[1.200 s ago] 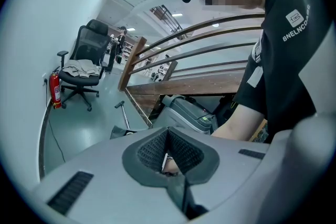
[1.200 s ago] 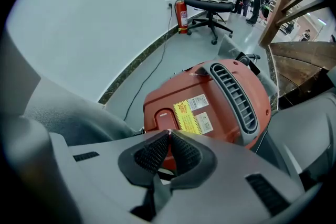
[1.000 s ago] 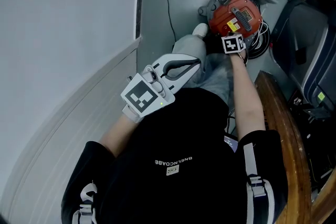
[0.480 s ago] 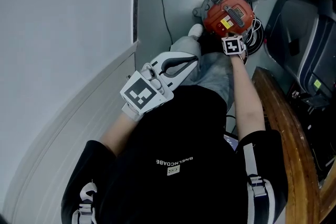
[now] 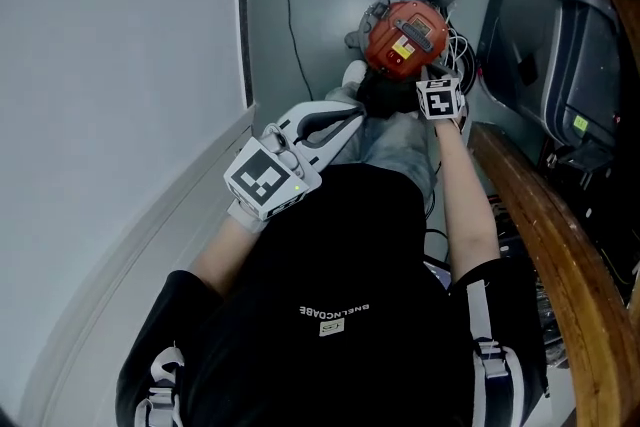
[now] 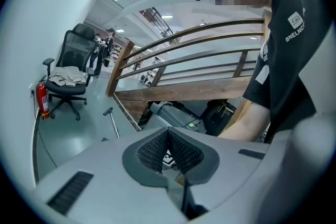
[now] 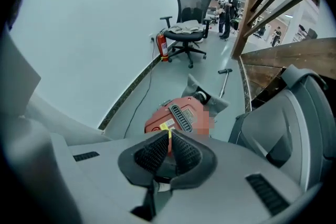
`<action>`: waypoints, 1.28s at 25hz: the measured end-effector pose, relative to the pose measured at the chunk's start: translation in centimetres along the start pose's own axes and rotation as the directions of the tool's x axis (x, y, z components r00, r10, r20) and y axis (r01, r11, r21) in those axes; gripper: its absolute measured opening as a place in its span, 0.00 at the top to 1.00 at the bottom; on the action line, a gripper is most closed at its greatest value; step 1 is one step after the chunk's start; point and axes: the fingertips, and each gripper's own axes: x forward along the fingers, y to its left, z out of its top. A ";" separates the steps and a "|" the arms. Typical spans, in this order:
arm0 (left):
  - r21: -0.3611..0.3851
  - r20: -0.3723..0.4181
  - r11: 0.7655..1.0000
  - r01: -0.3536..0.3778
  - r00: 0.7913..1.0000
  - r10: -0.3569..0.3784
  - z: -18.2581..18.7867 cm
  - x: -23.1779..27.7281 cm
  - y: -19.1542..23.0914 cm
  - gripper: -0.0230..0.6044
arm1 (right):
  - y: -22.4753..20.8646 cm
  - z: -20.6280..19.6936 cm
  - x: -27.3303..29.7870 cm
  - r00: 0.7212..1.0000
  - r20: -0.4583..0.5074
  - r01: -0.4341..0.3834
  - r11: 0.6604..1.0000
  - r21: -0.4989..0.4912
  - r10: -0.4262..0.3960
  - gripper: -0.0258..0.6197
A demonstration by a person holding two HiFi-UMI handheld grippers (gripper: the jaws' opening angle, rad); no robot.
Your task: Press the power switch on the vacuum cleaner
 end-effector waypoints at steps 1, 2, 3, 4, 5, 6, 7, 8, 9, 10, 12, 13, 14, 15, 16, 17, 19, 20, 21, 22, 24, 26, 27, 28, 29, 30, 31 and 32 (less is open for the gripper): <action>0.004 0.003 1.000 0.006 1.000 -0.006 0.6 -0.1 -0.4 0.94 | -0.3 0.3 -1.4 1.000 0.014 0.005 1.000 0.008 -0.005 0.91; 0.010 0.003 1.000 0.011 1.000 -0.011 1.1 -0.1 -0.7 0.94 | -0.5 0.7 -2.7 1.000 0.028 0.010 1.000 0.019 -0.010 0.91; 0.018 0.004 1.000 0.016 1.000 -0.017 1.6 -0.2 -0.8 0.94 | -0.8 1.1 -4.1 0.999 0.045 0.016 0.999 0.031 -0.017 0.91; 0.028 0.005 0.999 0.022 1.000 -0.023 2.2 -0.1 -0.9 0.94 | -1.2 1.7 -5.4 0.998 0.063 0.024 0.999 0.045 -0.026 0.91; 0.037 0.008 0.999 0.029 1.000 -0.029 2.9 -0.1 -0.9 0.94 | -1.6 2.3 -6.7 0.996 0.084 0.031 0.998 0.061 -0.036 0.91; 0.045 0.009 0.998 0.035 0.999 -0.036 3.5 0.0 -1.1 0.94 | -1.9 2.8 -8.1 0.993 0.104 0.038 0.996 0.077 -0.046 0.91; 0.051 0.007 0.998 0.040 0.999 -0.040 4.0 0.1 -1.4 0.94 | -2.2 3.3 -9.6 0.990 0.126 0.044 0.995 0.092 -0.055 0.91; 0.059 0.004 0.997 0.046 0.999 -0.046 4.5 0.1 -1.7 0.94 | -2.4 3.7 -11.2 0.987 0.149 0.048 0.993 0.107 -0.064 0.91; 0.070 0.006 0.996 0.057 0.998 -0.057 5.0 0.2 -2.2 0.94 | -2.5 4.0 -12.9 0.982 0.174 0.051 0.991 0.122 -0.072 0.91; 0.083 0.010 0.994 0.070 0.997 -0.071 5.5 0.4 -2.8 0.94 | -2.7 4.4 -14.7 0.976 0.200 0.054 0.989 0.137 -0.081 0.91; 0.108 0.016 0.990 0.095 0.995 -0.097 6.7 0.7 -3.8 0.94 | -3.0 5.3 -18.2 0.962 0.252 0.067 0.984 0.167 -0.108 0.91; 0.119 0.019 0.987 0.107 0.994 -0.110 7.2 0.9 -4.3 0.94 | -3.1 5.6 -20.0 0.952 0.278 0.075 0.981 0.181 -0.124 0.91; 0.130 0.023 0.984 0.121 0.992 -0.124 7.7 1.1 -4.8 0.94 | -3.2 5.9 -21.7 0.942 0.304 0.080 0.977 0.197 -0.139 0.91; 0.142 0.026 0.981 0.133 0.990 -0.138 8.1 1.3 -5.3 0.94 | -3.2 6.1 -23.3 0.932 0.329 0.084 0.974 0.212 -0.152 0.91; 0.153 0.028 0.978 0.145 0.988 -0.151 8.4 1.6 -5.9 0.94 | -3.2 6.3 -25.0 0.922 0.352 0.087 0.971 0.223 -0.163 0.91; 0.164 0.029 0.974 0.156 0.986 -0.163 8.8 1.8 -6.6 0.94 | -3.0 6.5 -26.7 0.911 0.375 0.090 0.969 0.230 -0.173 0.91; 0.186 0.025 0.966 0.178 0.982 -0.186 9.6 2.4 -7.9 0.94 | -2.8 6.9 -30.3 0.885 0.424 0.093 0.966 0.242 -0.191 0.91; 0.199 0.023 0.962 0.189 0.980 -0.197 10.0 2.7 -8.6 0.94 | -2.8 7.0 -32.2 0.871 0.449 0.093 0.964 0.248 -0.199 0.91; 0.212 0.021 0.957 0.198 0.978 -0.207 10.4 3.1 -9.3 0.94 | -2.7 7.2 -34.2 0.855 0.476 0.094 0.963 0.254 -0.209 0.91; 0.224 0.021 0.952 0.208 0.976 -0.218 10.9 3.5 -9.9 0.94 | -2.6 7.3 -36.1 0.836 0.503 0.095 0.961 0.261 -0.220 0.91; 0.248 0.026 0.942 0.228 0.970 -0.242 11.8 4.2 -11.2 0.94 | -2.6 7.4 -39.9 0.792 0.558 0.103 0.956 0.276 -0.247 0.91; 0.275 0.033 0.928 0.250 0.963 -0.269 12.9 5.1 -12.5 0.94 | -2.7 7.6 -43.4 0.745 0.608 0.116 0.950 0.289 -0.276 0.91; 0.290 0.034 0.921 0.260 0.959 -0.282 13.4 5.5 -13.2 0.94 | -2.7 7.5 -45.1 0.722 0.629 0.122 0.948 0.294 -0.288 0.91; 0.303 0.034 0.914 0.270 0.955 -0.294 13.8 5.9 -14.0 0.94 | -2.8 7.3 -46.7 0.699 0.649 0.125 0.946 0.301 -0.299 0.91; 0.314 0.035 0.908 0.279 0.952 -0.304 14.1 6.3 -14.7 0.94 | -2.9 7.0 -48.2 0.678 0.668 0.125 0.943 0.308 -0.308 0.91; 0.322 0.035 0.902 0.287 0.949 -0.315 14.4 6.7 -15.5 0.94 | -2.9 6.5 -49.7 0.656 0.684 0.124 0.940 0.318 -0.318 0.91; 0.329 0.035 0.897 0.295 0.945 -0.324 14.6 7.0 -16.3 0.94 | -2.9 6.0 -51.1 0.635 0.699 0.123 0.936 0.329 -0.329 0.91; 0.335 0.035 0.892 0.303 0.942 -0.333 14.8 7.3 -16.9 0.94 | -2.9 5.5 -52.5 0.614 0.712 0.122 0.932 0.341 -0.341 0.91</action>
